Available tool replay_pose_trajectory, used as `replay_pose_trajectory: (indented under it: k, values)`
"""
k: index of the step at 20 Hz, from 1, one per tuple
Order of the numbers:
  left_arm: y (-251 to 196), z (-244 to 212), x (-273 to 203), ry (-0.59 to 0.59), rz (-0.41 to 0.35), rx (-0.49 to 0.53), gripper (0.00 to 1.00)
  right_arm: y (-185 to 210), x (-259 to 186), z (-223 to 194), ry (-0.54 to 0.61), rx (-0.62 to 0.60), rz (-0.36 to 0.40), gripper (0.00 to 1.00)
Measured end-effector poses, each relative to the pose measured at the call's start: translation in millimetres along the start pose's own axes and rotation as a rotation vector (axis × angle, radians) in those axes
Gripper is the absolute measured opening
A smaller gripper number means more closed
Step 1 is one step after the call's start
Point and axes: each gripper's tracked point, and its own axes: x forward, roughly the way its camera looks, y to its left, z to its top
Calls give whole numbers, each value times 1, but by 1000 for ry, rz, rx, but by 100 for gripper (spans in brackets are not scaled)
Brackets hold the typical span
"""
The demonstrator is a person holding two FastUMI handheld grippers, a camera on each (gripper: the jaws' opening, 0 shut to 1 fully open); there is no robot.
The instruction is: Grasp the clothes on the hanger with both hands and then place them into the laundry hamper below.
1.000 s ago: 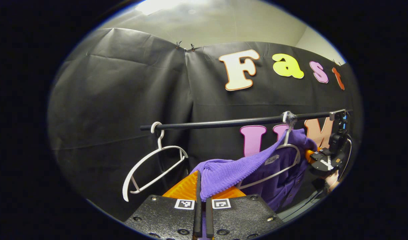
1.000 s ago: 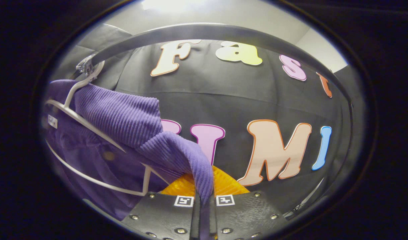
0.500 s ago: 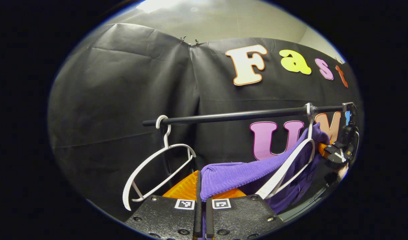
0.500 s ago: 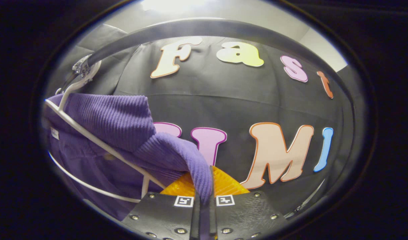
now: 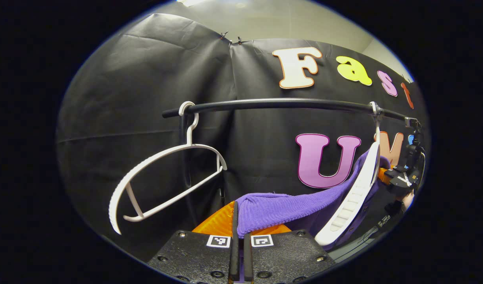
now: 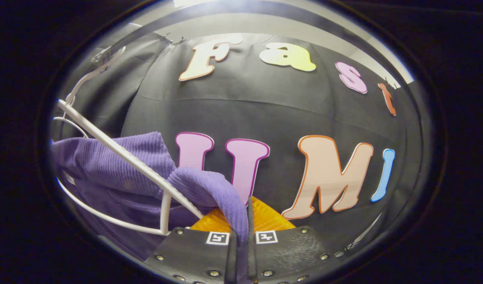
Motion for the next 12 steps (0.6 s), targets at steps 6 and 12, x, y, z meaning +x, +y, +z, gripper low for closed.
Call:
replay_pose_trajectory:
  k: [6, 12]
  values:
    - [-16, -17, -1, -31, -20, -34, 2, -10, 3, -17, 38, -19, -22, 10]
    - [-35, -40, -9, -38, -31, -25, 5, -22, 0, -49, 101, -20, -48, 10]
